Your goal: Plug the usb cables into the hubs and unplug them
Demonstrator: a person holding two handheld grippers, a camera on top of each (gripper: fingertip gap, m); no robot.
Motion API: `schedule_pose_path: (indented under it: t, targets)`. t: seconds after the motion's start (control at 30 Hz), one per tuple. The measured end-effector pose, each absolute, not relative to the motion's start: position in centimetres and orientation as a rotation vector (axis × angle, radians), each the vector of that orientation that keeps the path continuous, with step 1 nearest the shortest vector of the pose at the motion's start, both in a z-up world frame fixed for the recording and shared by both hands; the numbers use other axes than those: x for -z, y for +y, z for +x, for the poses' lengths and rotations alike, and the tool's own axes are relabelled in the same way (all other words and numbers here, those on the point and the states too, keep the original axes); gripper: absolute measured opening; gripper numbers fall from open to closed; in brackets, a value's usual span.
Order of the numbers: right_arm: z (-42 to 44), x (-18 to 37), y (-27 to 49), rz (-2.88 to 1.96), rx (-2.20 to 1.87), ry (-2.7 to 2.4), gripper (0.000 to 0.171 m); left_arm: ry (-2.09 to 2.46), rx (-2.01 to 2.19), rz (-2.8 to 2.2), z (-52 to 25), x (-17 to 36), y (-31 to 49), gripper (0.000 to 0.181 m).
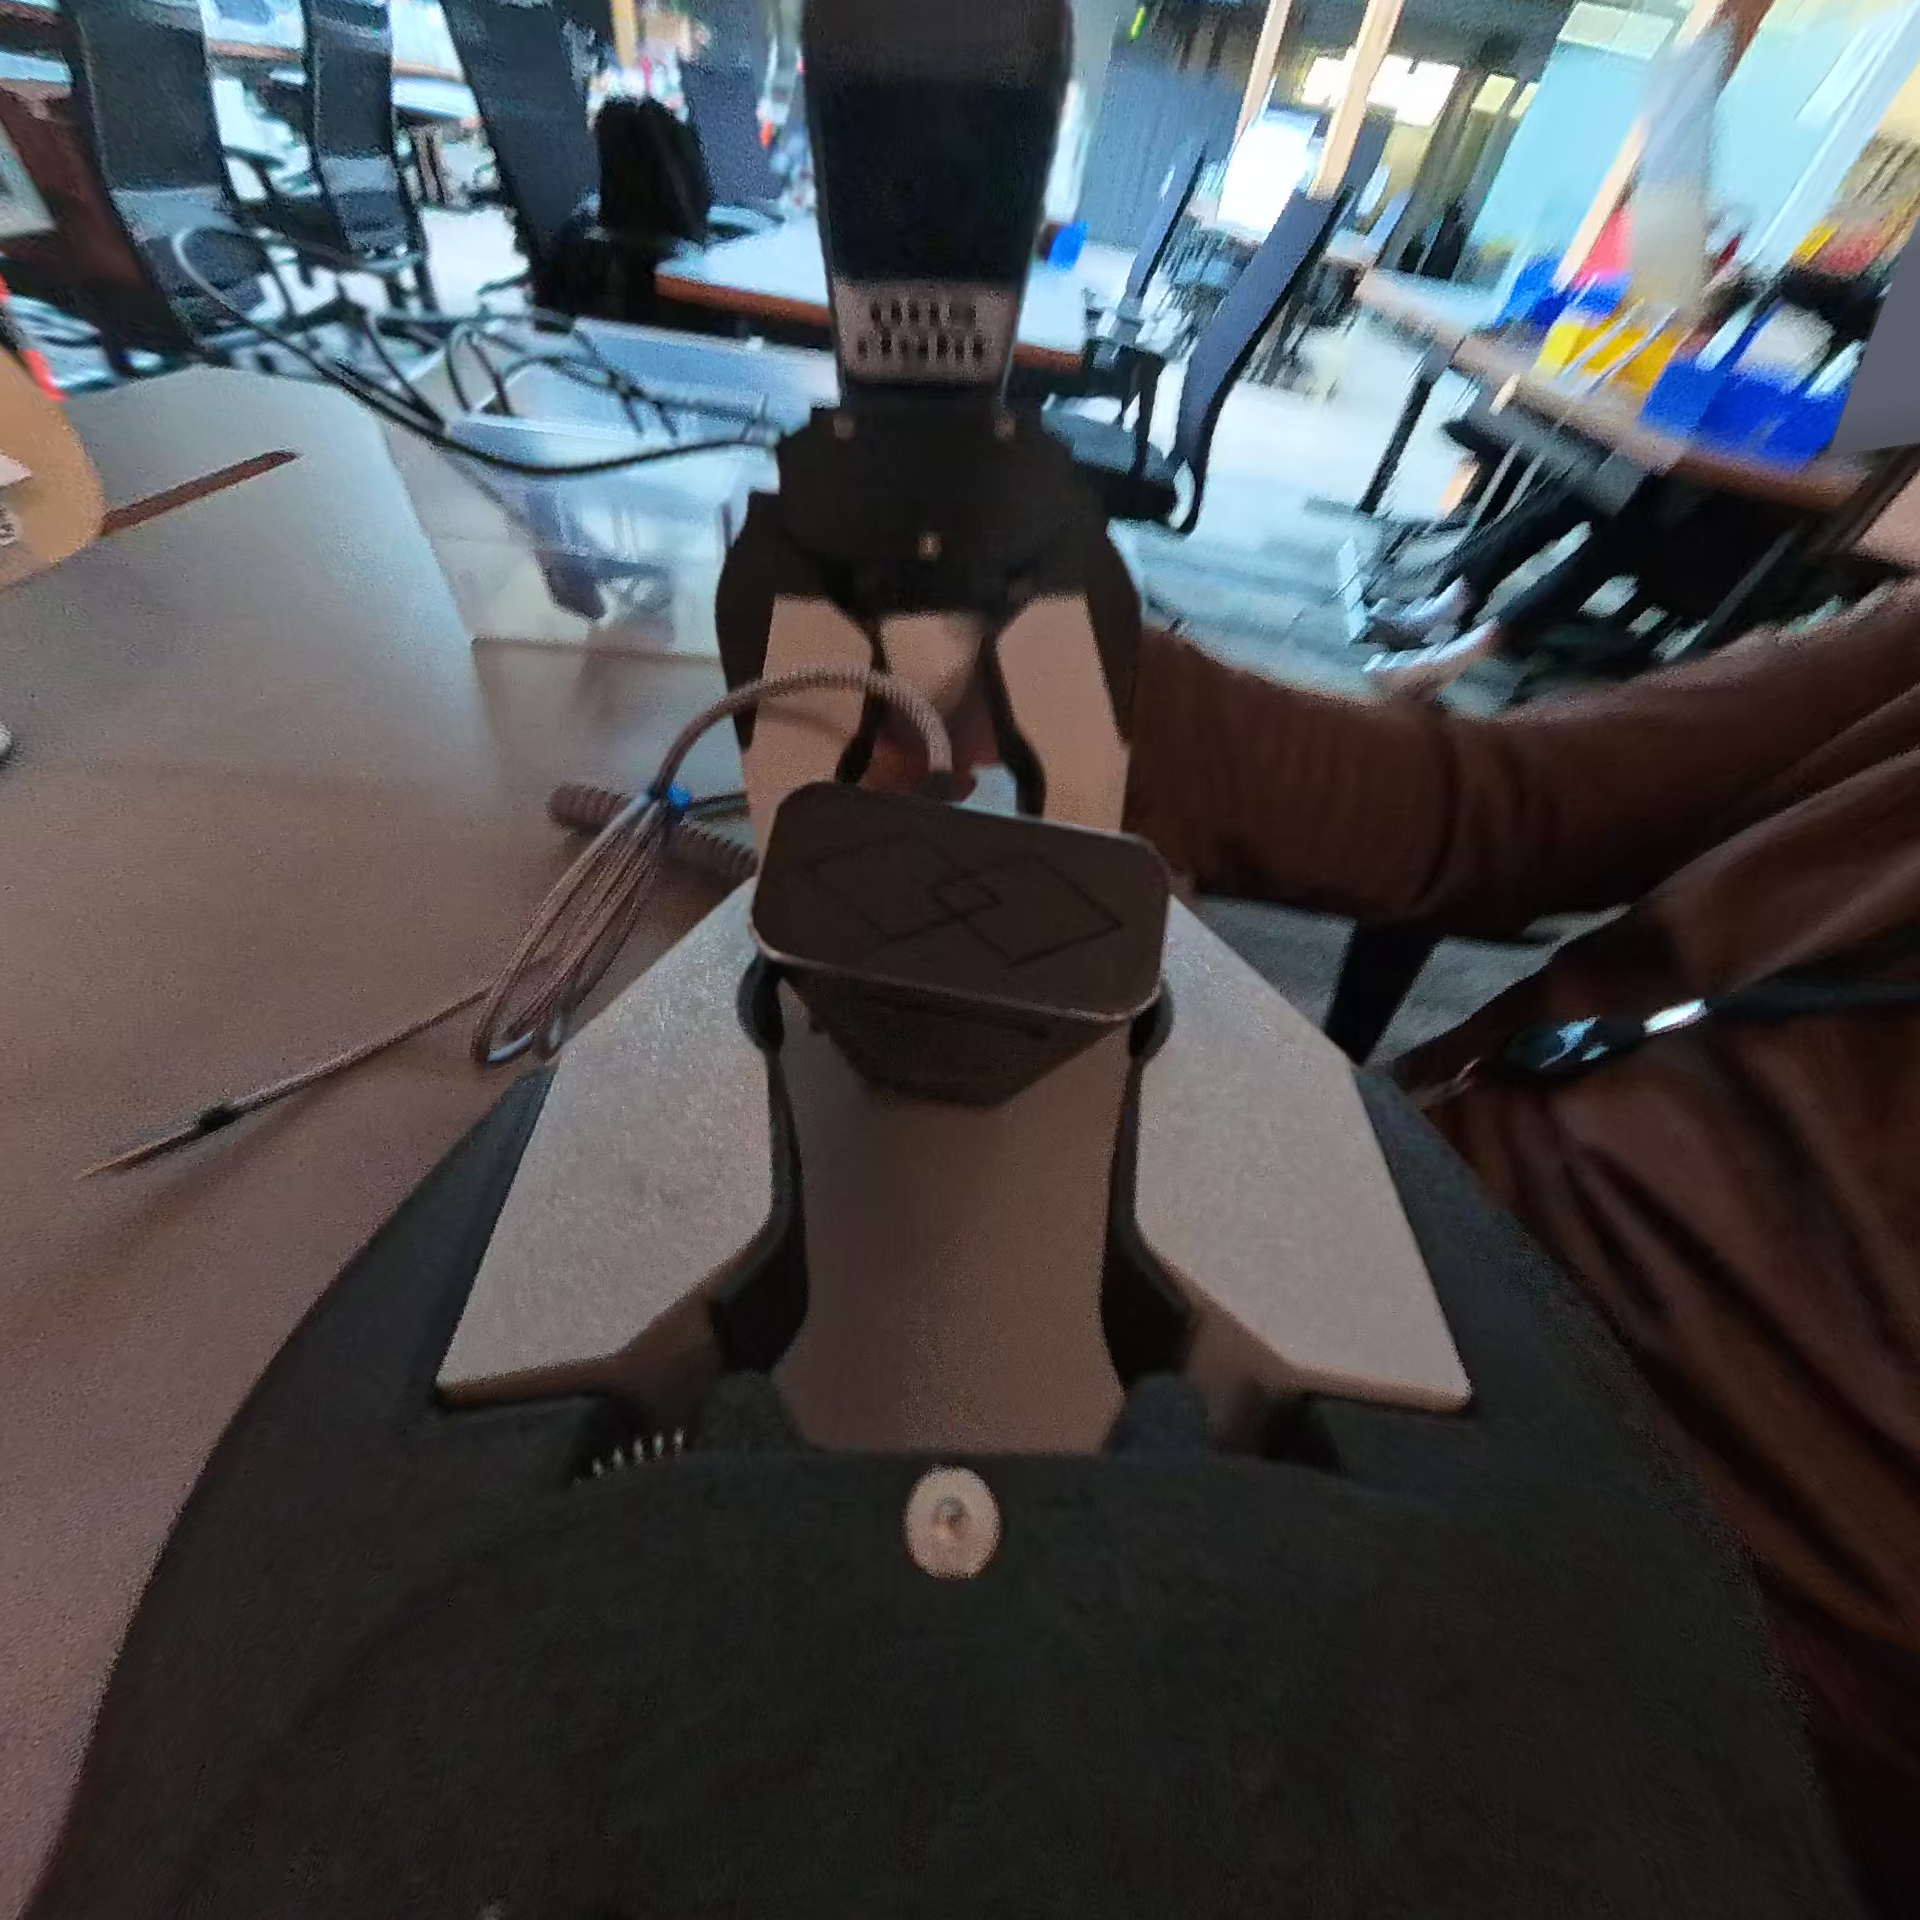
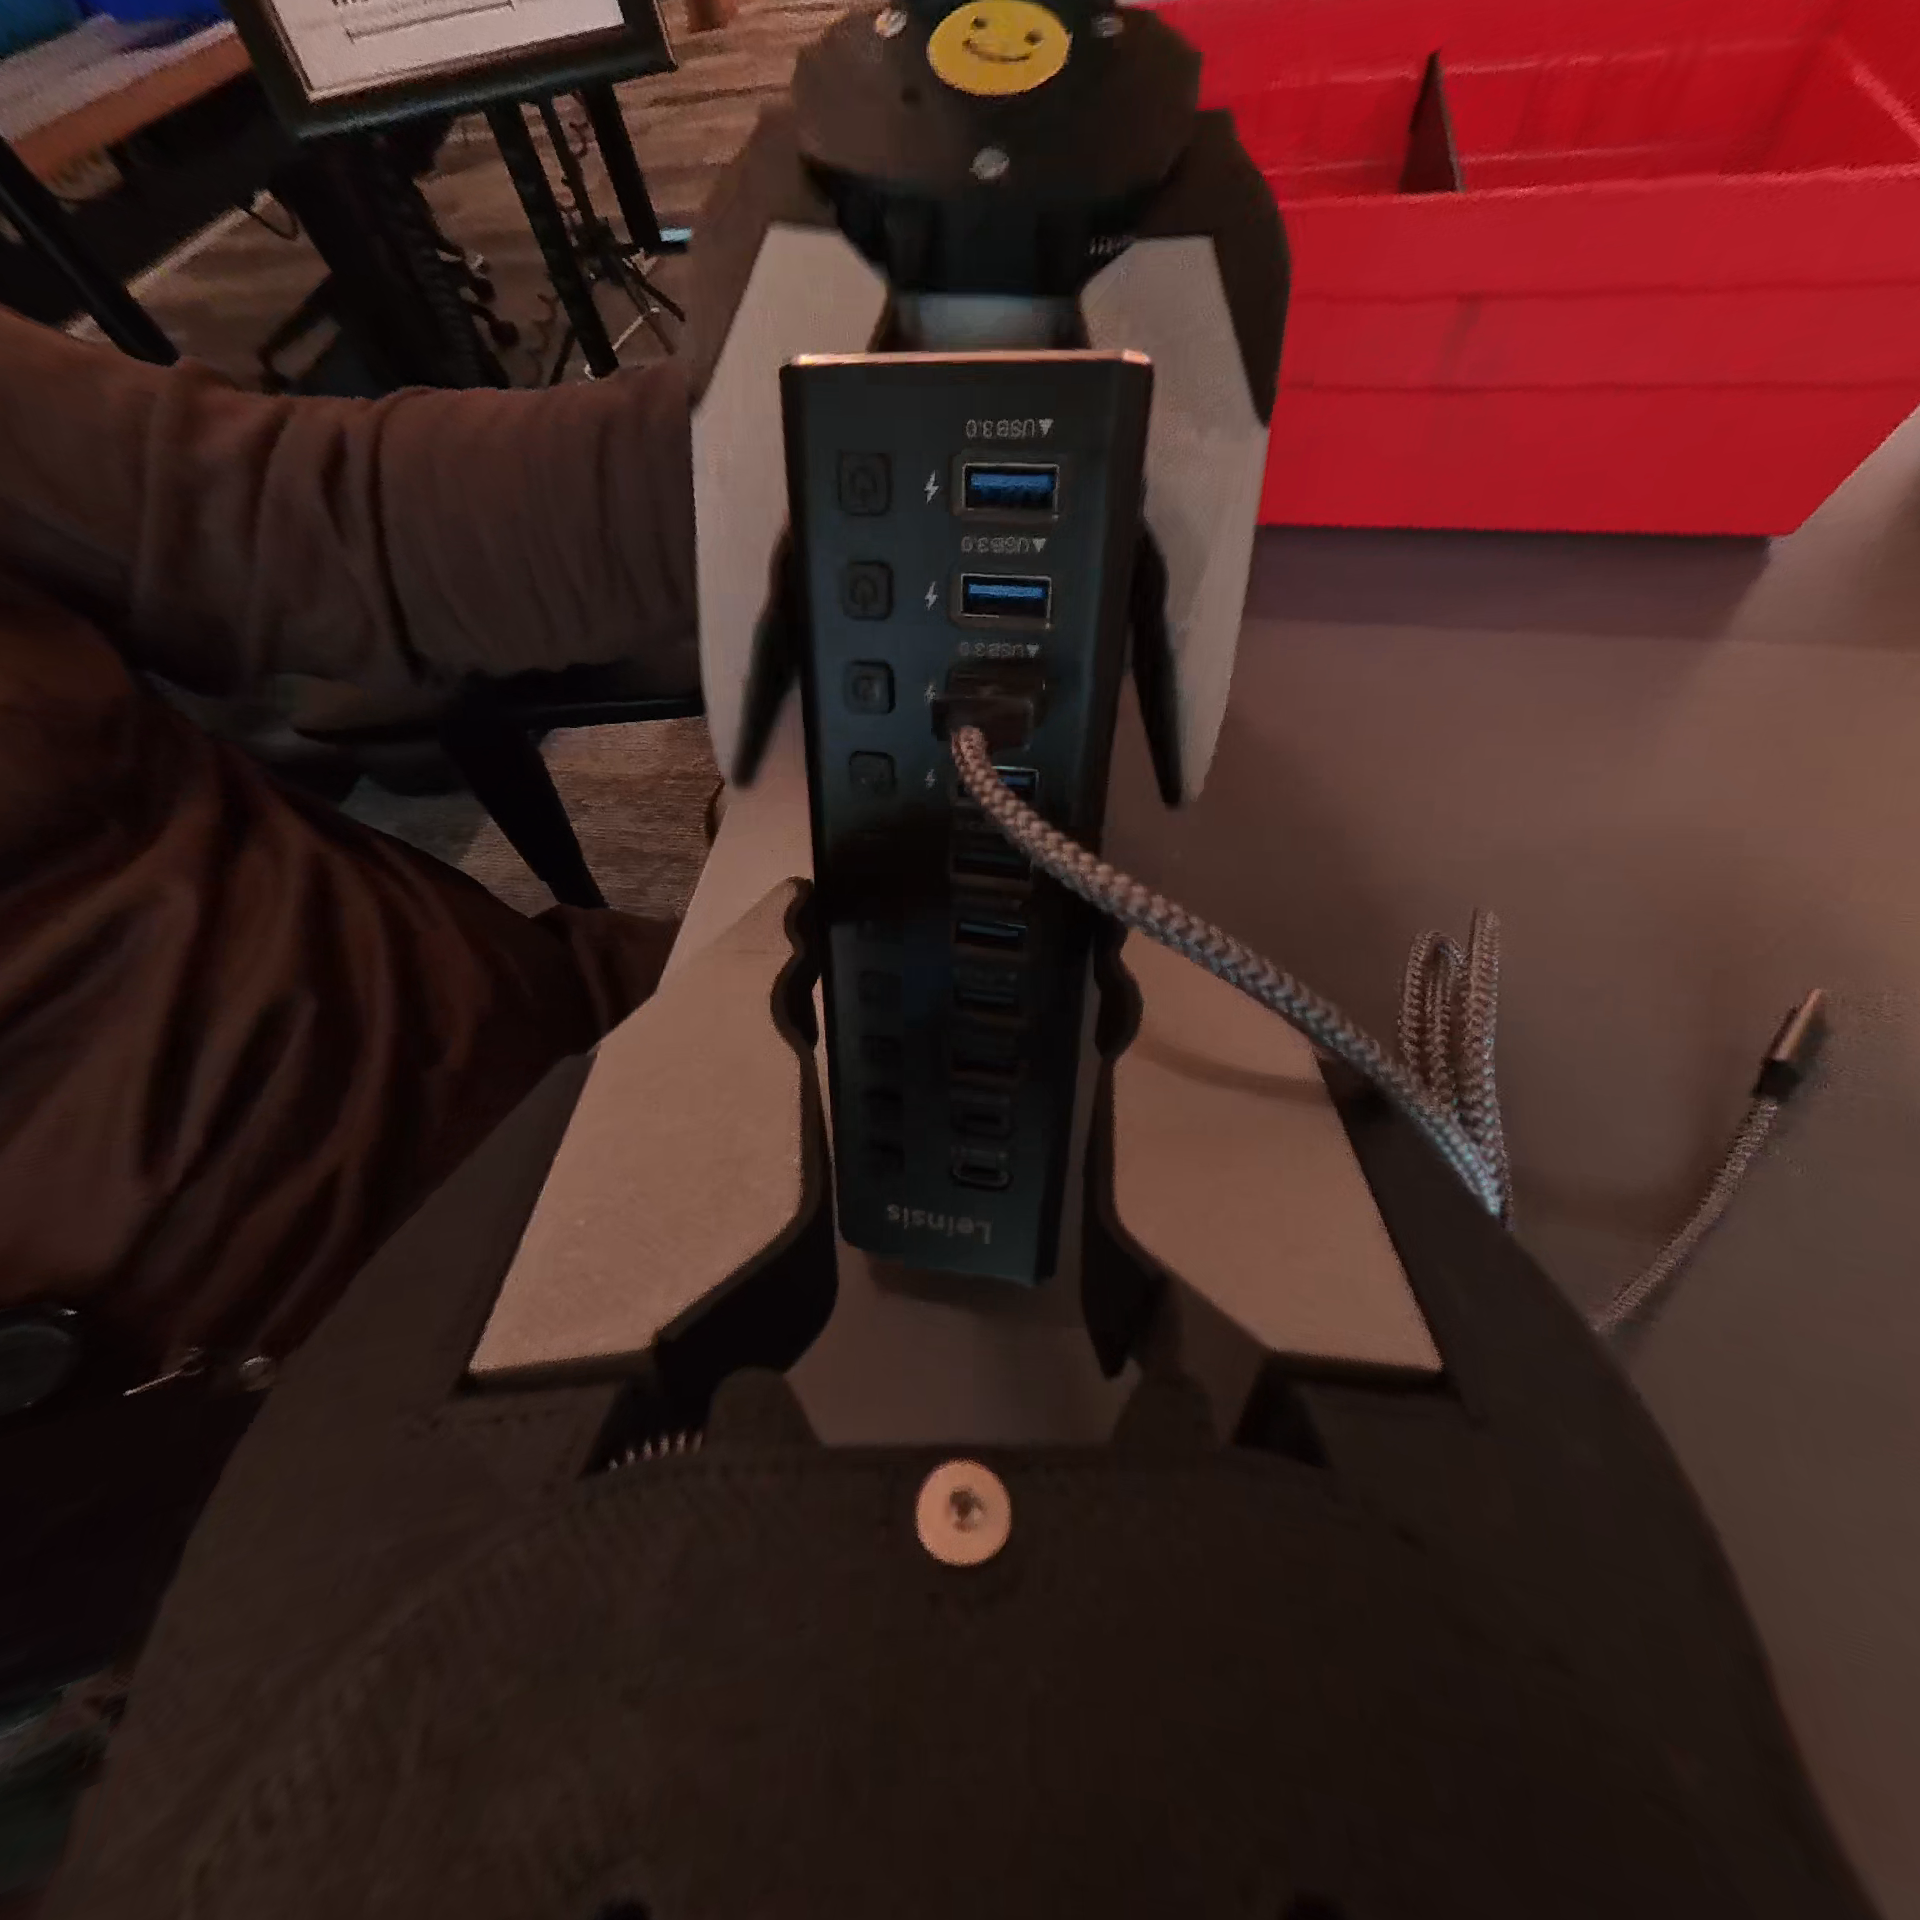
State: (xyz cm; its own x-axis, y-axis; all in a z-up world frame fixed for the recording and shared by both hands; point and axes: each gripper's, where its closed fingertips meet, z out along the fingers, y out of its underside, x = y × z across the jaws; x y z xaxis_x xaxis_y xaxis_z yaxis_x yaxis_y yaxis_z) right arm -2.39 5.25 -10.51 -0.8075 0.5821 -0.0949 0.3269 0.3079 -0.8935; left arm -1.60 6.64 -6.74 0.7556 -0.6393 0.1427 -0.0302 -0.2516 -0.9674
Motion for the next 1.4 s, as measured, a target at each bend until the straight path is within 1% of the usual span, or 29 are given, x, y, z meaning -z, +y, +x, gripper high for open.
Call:
schedule_pose_path:
  t: [0.1,0.3,0.37,0.43,0.57,0.6,0.7,0.8,0.87,0.97,1.03,1.17,1.23,1.33,1.4]
  targets:
    - [-2.8,10.1,5.4,-0.84,-1.502,-2.295,0.052,0.509,0.657,-1.748,-1.6,5.8,7.4,0.065]
    - [-3.7,10.1,6.5,-0.962,-1.53,-2.231,0.053,0.504,0.451,-1.913,-2.8,5.9,8.7,0.065]
    - [-4.1,10.4,7.3,-1.018,-1.485,-2.212,0.057,0.473,0.339,-1.966,-4.3,6.0,9.1,0.064]
    - [-4.4,11.0,8.6,-1.071,-1.404,-2.188,0.055,0.456,0.264,-1.998,-5.5,6.0,9.5,0.064]
    - [-4.0,10.0,9.1,-1.099,-1.512,-2.155,0.055,0.457,0.343,-2.01,-5.2,5.6,11.0,0.062]
    - [-3.9,10.1,9.2,-1.119,-1.509,-2.165,0.058,0.464,0.353,-2.018,-4.9,5.6,11.4,0.062]
    - [-3.3,11.3,10.8,-1.227,-1.294,-2.225,0.054,0.504,0.374,-2.054,-4.1,5.7,12.1,0.062]
    - [-0.6,11.9,13.0,-1.435,-1.066,-2.284,0.049,0.553,0.375,-2.041,-3.1,6.0,11.8,0.063]
    - [1.2,11.1,14.2,-1.531,-1.025,-2.265,0.057,0.548,0.335,-2.048,-3.2,6.5,11.7,0.063]
    - [3.0,10.3,16.0,-1.574,-0.968,-2.212,0.06,0.542,0.298,-2.069,-3.4,7.3,11.6,0.067]
    - [3.8,11.0,17.7,-1.598,-0.832,-2.201,0.063,0.536,0.278,-2.073,-3.5,7.7,11.4,0.067]
    - [4.9,13.1,19.0,-1.65,-0.633,-2.246,0.062,0.497,0.302,-2.048,-3.6,7.4,10.8,0.072]
    - [5.2,13.8,19.8,-1.688,-0.538,-2.241,0.059,0.458,0.263,-2.013,-4.3,6.5,10.1,0.074]
    - [6.2,15.0,20.4,-1.746,-0.418,-2.267,0.054,0.352,0.098,-1.951,-6.5,4.8,9.0,0.07]
    - [7.1,15.6,20.9,-1.826,-0.336,-2.261,0.049,0.33,0.028,-1.929,-6.5,3.9,8.0,0.07]
